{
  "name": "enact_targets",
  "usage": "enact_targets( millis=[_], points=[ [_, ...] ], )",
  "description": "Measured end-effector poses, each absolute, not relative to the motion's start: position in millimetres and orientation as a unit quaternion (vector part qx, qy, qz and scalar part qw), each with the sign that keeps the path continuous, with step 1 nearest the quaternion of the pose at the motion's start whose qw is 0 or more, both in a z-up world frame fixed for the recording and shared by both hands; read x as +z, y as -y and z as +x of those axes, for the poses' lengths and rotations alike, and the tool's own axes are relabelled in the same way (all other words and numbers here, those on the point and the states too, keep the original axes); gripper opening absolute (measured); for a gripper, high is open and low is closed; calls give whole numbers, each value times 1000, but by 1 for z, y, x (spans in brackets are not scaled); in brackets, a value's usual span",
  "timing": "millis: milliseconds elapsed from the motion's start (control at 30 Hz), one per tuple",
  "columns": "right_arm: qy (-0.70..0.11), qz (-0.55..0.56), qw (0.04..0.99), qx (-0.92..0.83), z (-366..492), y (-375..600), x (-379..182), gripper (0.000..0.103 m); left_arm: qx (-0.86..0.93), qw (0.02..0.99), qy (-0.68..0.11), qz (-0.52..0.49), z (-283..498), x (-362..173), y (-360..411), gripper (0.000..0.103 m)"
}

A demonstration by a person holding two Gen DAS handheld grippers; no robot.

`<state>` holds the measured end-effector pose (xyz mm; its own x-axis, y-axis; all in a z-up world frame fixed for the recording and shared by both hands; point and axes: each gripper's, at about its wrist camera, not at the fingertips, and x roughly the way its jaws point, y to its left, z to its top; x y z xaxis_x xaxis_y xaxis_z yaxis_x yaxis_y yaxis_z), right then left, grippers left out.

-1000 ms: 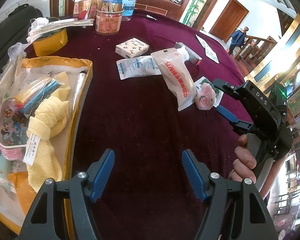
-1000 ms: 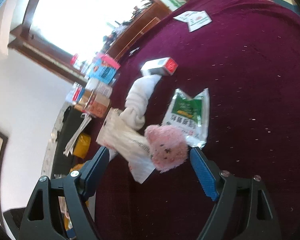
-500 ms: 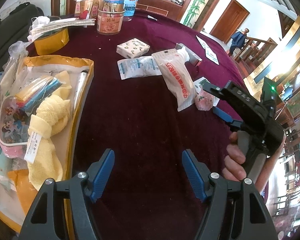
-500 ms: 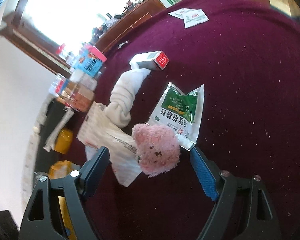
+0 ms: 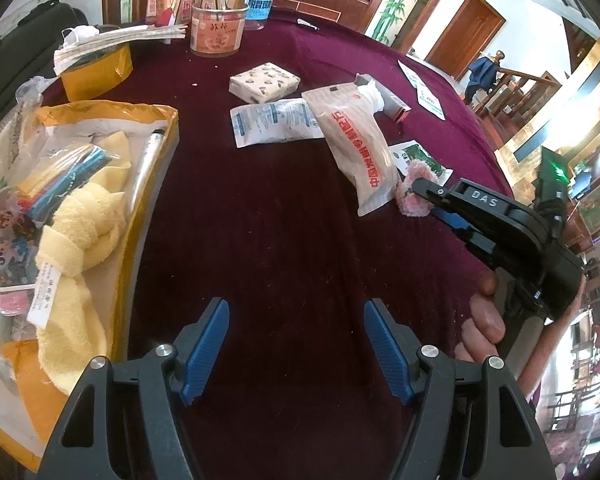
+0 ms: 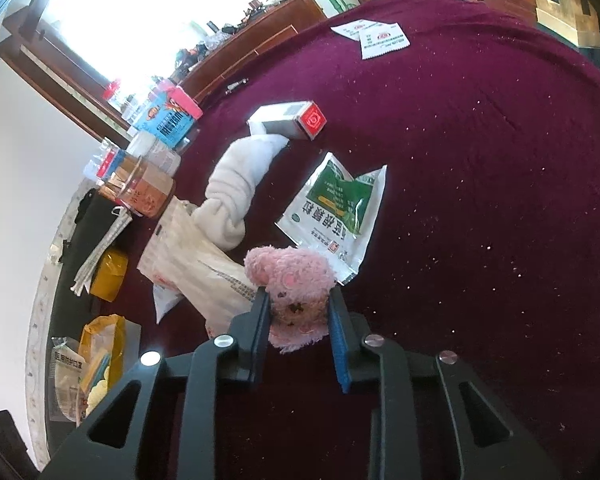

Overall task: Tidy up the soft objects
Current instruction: 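Grasp the white red-printed bag with the left gripper while the right lifts the plush toy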

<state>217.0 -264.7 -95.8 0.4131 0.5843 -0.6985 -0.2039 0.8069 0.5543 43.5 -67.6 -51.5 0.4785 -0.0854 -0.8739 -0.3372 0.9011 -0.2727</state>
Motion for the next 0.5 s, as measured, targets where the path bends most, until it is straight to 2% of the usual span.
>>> enact_targets(
  millis=[300, 500],
  points=[
    [-442, 237, 829, 248, 211, 283, -81, 24, 68, 832, -506, -217, 75, -52, 70, 74],
    [-428, 256, 836, 230, 211, 294, -78, 24, 61, 808, -522, -266, 107, -69, 64, 74]
  ],
)
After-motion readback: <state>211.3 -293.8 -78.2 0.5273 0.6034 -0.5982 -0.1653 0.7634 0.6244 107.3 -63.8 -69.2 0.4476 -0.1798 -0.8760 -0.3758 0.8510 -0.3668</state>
